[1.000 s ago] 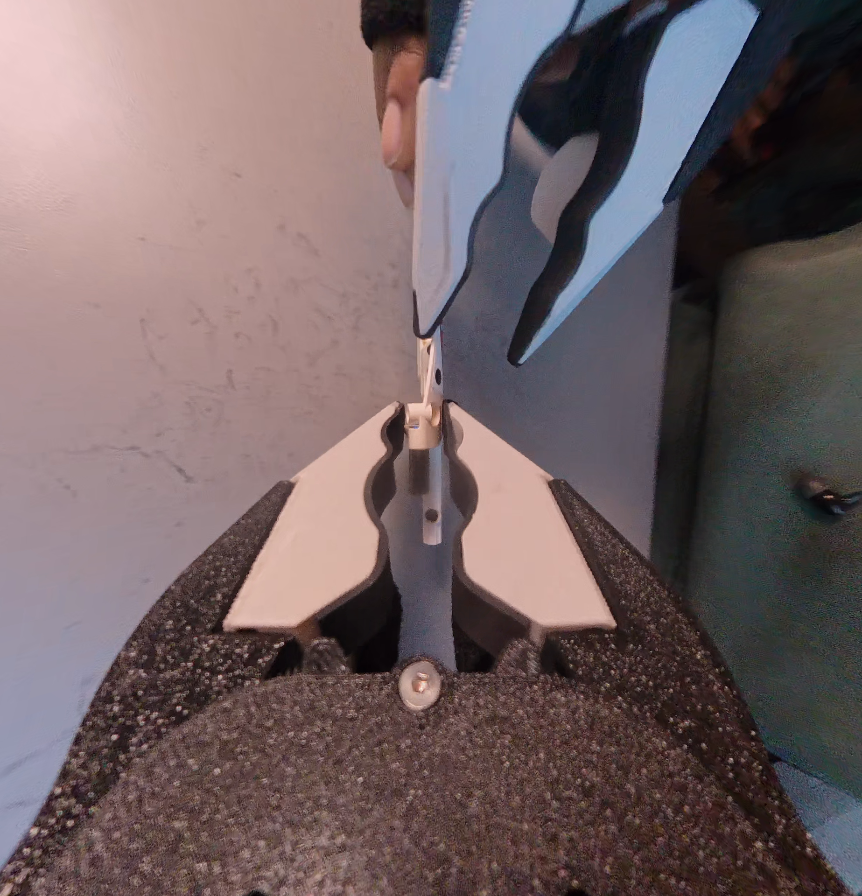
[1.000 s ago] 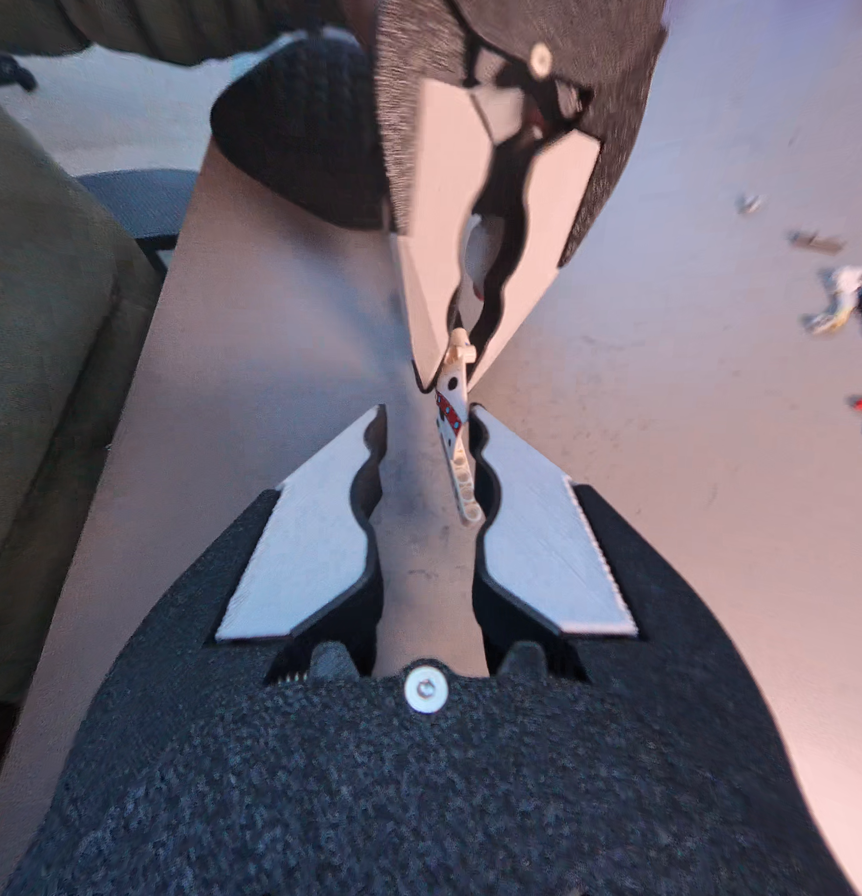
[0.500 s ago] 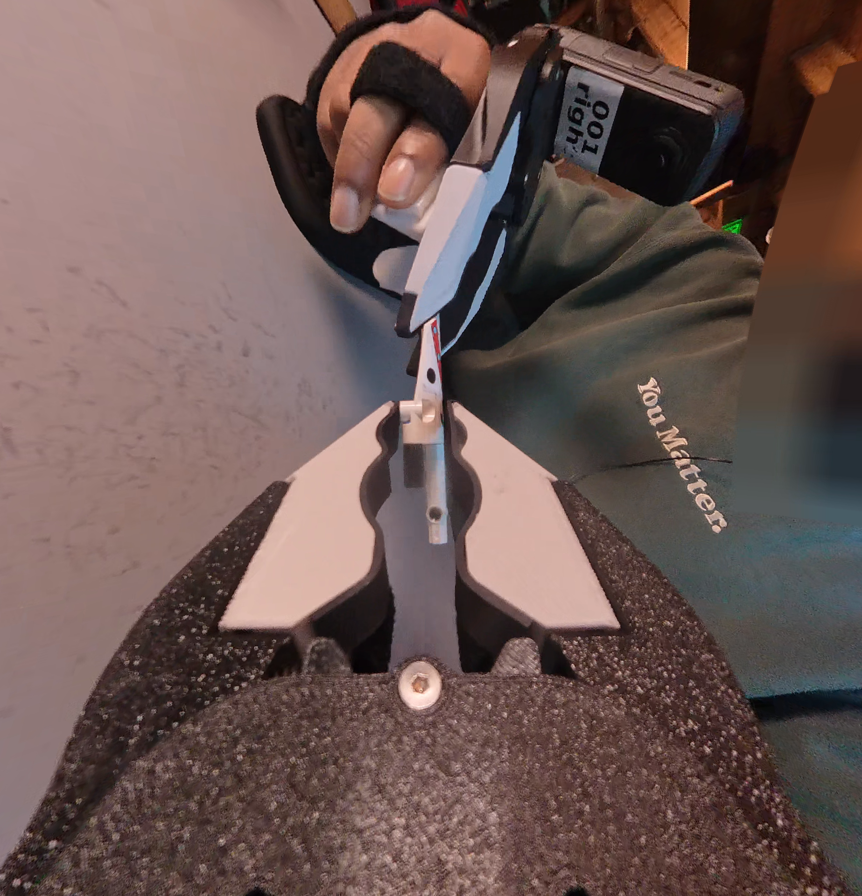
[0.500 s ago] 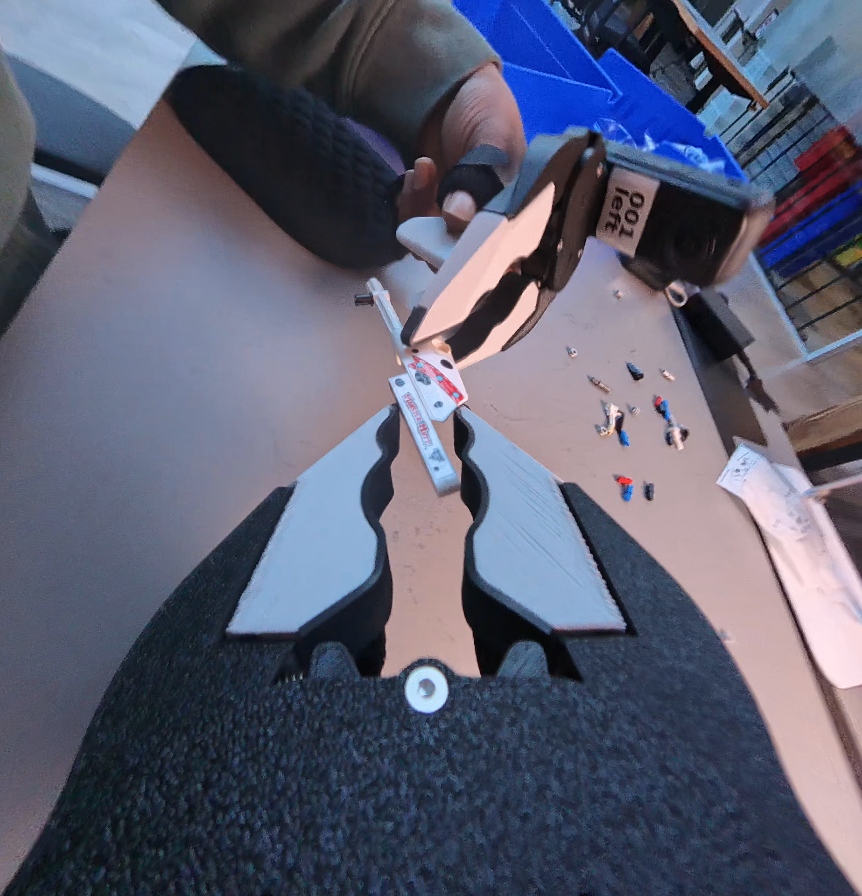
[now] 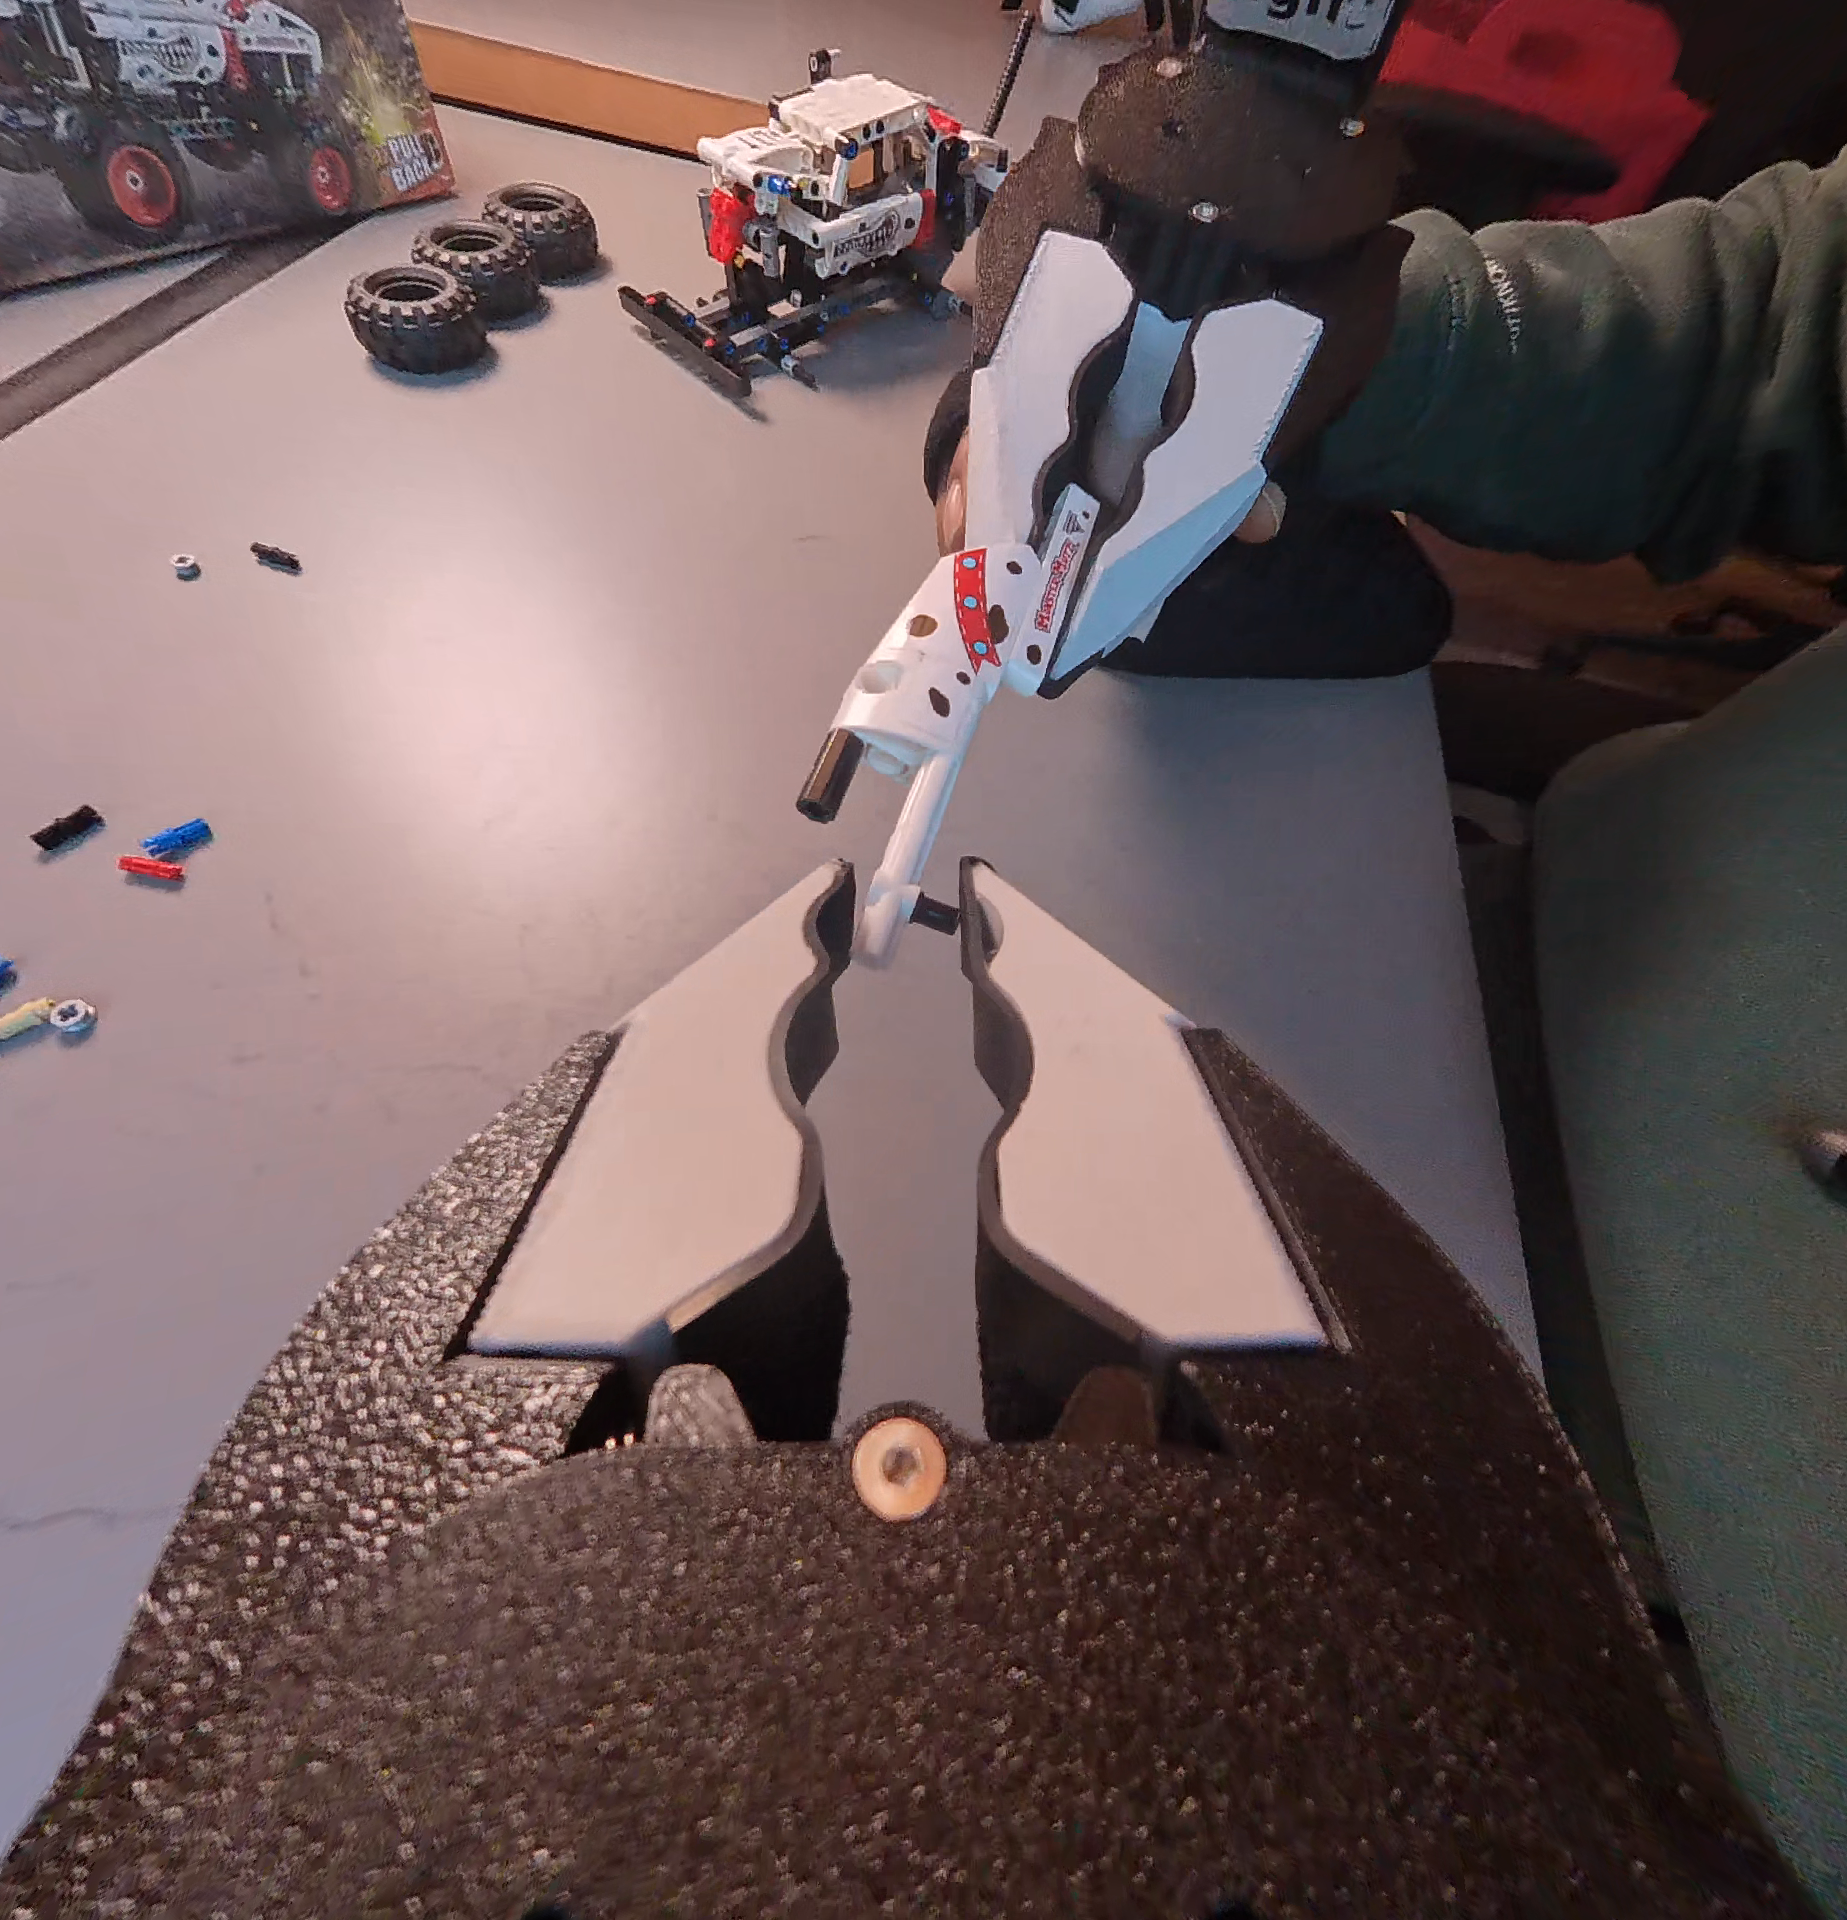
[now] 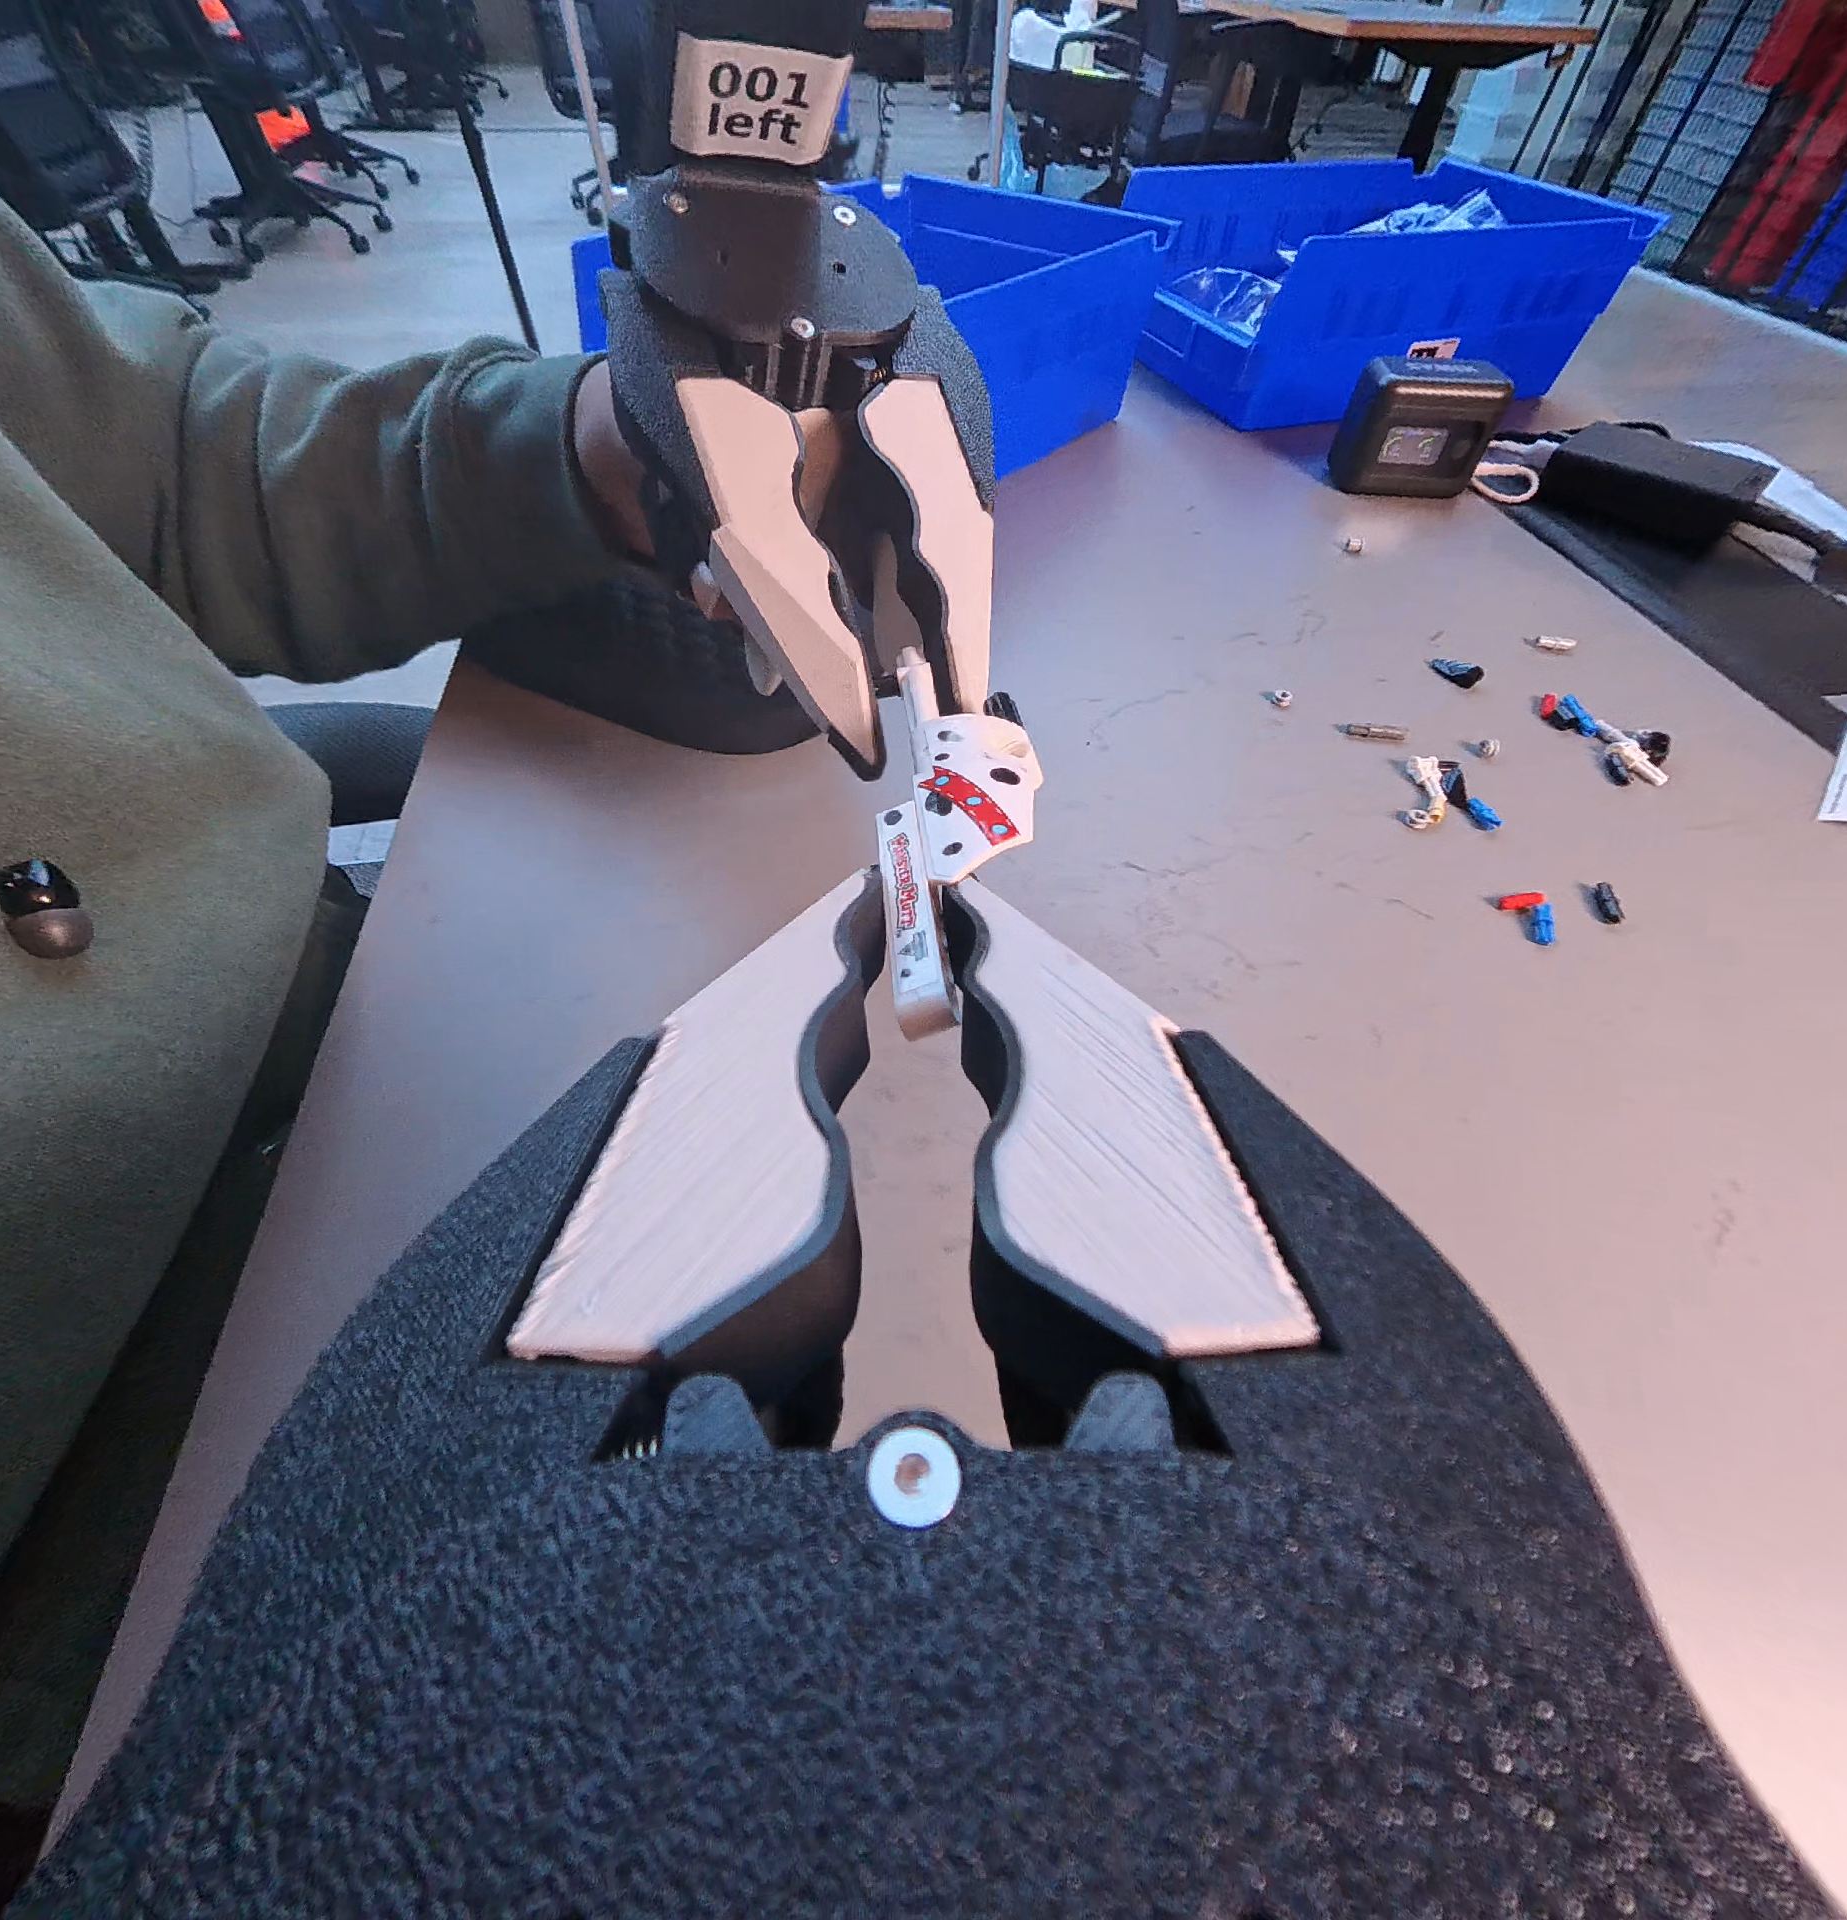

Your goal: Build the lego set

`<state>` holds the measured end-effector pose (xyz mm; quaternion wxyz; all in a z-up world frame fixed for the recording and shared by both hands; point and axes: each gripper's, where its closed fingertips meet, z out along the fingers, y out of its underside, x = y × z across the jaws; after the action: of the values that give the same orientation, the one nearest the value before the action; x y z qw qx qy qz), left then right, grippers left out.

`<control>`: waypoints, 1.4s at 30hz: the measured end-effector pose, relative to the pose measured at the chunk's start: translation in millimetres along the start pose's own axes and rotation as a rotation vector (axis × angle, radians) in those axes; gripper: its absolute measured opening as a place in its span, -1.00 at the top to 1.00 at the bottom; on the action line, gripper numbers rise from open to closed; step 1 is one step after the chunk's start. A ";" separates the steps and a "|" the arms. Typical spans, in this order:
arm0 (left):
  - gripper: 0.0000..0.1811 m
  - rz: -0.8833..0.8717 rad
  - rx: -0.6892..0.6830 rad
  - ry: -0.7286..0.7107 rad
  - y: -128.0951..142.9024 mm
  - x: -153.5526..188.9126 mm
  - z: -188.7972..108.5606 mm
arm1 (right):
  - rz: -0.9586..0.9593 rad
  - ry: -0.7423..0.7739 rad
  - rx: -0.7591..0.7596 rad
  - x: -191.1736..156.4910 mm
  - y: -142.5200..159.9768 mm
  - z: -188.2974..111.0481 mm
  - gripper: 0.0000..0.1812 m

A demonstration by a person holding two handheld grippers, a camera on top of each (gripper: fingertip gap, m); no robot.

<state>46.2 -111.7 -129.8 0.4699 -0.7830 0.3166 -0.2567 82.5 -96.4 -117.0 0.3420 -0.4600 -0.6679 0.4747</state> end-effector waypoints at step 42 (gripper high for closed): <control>0.79 0.162 -0.069 -0.106 18.5 -55.7 25.1 | -0.103 0.113 -0.153 58.1 52.3 1.5 0.88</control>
<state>21.9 -62.8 -163.0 0.4777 -0.7831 0.3624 -0.1651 76.4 -35.7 -165.9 0.3670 -0.4759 -0.7046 0.3773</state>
